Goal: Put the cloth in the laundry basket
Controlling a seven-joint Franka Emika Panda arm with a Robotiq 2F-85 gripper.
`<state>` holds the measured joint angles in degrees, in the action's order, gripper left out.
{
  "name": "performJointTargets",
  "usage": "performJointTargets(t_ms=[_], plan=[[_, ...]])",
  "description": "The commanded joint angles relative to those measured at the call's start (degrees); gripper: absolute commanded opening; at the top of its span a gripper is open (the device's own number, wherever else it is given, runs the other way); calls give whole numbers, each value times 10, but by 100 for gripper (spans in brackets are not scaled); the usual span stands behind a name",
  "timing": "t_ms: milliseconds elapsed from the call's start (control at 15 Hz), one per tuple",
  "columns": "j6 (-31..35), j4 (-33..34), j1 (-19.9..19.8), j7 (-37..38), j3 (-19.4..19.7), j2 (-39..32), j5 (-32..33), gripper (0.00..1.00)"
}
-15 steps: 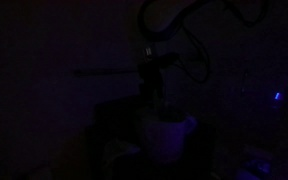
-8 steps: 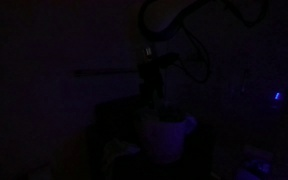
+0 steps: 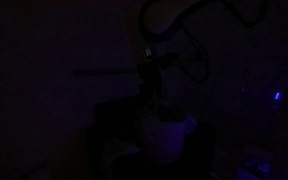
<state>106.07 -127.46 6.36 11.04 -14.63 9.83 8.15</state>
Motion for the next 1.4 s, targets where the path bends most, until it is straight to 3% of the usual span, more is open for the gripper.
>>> performJointTargets(t_ms=[0, 267, 400, 800, 867, 1067, 1333], plan=[[14, 29, 12, -8, 5, -28, 56, 100], [42, 131, 30, -15, -2, -105, 140, 100], [45, 211, 40, -26, 2, -170, 146, 100], [-48, 427, 37, -134, 31, -364, 3, 100], [-2, 350, 49, -98, 41, -311, 34, 100], [-29, 417, 49, -118, 47, -369, 13, 100], [-44, 436, 50, -125, 46, -380, 9, 100]])
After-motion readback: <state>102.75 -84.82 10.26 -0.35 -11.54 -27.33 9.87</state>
